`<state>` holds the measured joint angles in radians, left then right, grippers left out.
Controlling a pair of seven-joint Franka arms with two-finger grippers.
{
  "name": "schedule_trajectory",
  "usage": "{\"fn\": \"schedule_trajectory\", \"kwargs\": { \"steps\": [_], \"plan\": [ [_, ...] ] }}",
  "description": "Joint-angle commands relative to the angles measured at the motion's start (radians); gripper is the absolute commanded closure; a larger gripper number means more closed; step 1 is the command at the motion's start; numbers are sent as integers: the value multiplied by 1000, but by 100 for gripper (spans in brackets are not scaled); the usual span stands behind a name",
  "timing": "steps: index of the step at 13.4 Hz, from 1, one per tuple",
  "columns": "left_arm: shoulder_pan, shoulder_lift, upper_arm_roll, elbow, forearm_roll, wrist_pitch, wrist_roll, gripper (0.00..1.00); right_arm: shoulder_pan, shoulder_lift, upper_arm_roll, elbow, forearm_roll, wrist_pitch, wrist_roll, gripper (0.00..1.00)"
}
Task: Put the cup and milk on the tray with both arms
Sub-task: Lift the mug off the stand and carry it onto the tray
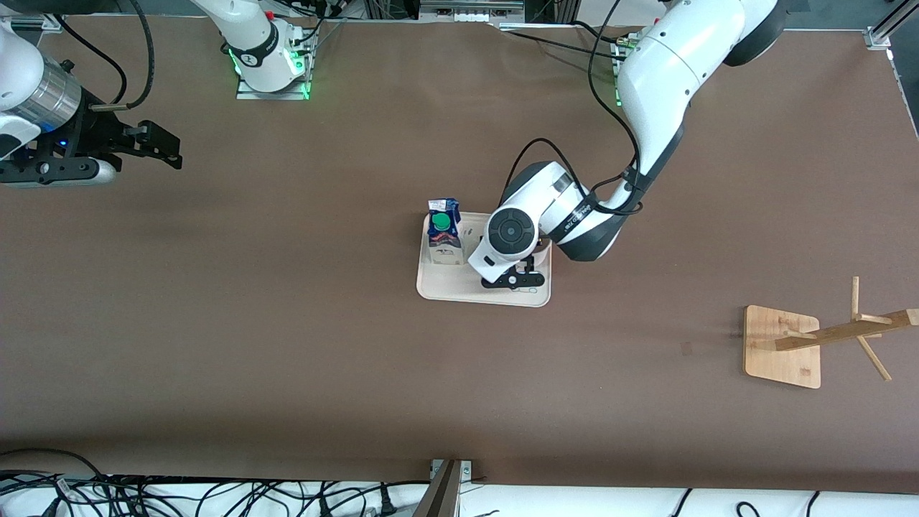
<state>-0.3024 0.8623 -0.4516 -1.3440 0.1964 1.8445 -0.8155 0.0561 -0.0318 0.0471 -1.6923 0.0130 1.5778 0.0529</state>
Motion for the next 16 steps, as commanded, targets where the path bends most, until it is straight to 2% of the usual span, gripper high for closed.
{"fn": "schedule_trajectory", "kwargs": {
  "steps": [1, 6, 8, 12, 14, 16],
  "plan": [
    [-9, 12, 10, 32, -20, 1, 1, 0, -12, 3, 7, 16, -5, -21, -4, 0],
    [35, -34, 5, 37, -22, -24, -2, 0, -12, 4, 7, 16, -5, -28, -4, 0],
    [72, -118, 4, 40, -12, -130, 40, 0, -12, 4, 7, 16, -5, -28, -4, 0],
    [227, -320, 4, 42, -17, -336, 417, 0, -12, 4, 7, 16, -5, -28, -4, 0],
    [311, -437, 5, 40, -21, -389, 582, 0, -12, 4, 7, 16, -5, -30, -4, 0],
    [417, -531, -1, 32, -26, -416, 628, 0, -12, 4, 7, 16, -5, -30, -4, 0]
  ]
}}
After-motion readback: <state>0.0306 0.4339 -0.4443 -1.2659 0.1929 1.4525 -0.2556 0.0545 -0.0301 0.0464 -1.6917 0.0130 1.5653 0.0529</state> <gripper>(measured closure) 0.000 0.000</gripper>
